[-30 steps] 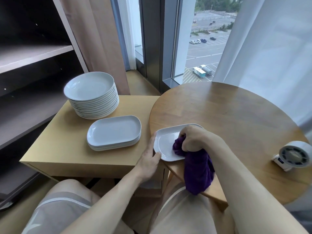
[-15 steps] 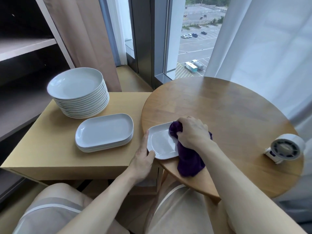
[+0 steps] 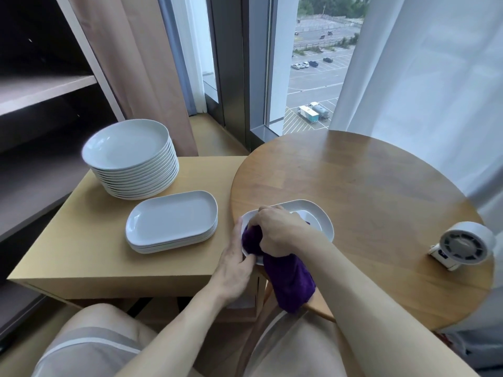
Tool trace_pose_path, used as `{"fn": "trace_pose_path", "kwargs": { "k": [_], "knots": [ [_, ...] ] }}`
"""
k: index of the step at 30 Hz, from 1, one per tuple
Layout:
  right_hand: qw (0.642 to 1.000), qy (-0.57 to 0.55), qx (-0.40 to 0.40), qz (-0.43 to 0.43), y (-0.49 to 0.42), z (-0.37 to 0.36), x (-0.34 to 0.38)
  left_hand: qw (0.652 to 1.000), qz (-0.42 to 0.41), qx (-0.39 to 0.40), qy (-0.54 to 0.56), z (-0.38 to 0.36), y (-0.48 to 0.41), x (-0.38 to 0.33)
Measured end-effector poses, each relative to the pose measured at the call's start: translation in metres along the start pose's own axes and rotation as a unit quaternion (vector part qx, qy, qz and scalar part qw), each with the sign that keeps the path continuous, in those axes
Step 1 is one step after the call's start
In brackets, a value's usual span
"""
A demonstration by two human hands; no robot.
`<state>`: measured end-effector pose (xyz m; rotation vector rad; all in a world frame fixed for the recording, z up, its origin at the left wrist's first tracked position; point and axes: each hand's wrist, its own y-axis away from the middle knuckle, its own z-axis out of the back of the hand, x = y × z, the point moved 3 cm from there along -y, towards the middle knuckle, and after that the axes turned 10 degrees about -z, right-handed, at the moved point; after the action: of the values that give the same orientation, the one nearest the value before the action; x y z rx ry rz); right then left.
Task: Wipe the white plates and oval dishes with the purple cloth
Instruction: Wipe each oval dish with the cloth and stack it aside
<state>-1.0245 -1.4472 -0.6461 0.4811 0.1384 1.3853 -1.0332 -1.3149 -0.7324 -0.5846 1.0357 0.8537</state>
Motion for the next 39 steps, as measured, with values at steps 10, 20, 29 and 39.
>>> {"fn": "trace_pose_path", "kwargs": {
  "k": [10,20,29,39],
  "knots": [
    [0.989,-0.06,0.055,-0.125,0.01,0.02,-0.058,1.0,0.031,-0.006,-0.003,0.0,0.001,-0.003],
    [0.975,-0.059,-0.141,-0.163,-0.004,0.002,-0.059,0.999,0.043,0.029,-0.013,0.001,-0.006,0.01],
    [0.997,-0.011,-0.079,-0.003,-0.002,-0.01,-0.01,0.995,0.053,0.07,-0.038,0.009,-0.006,0.008],
    [0.989,-0.104,-0.095,-0.034,0.008,0.011,-0.035,0.985,-0.021,0.078,-0.15,0.02,0.007,0.006]
  ]
}}
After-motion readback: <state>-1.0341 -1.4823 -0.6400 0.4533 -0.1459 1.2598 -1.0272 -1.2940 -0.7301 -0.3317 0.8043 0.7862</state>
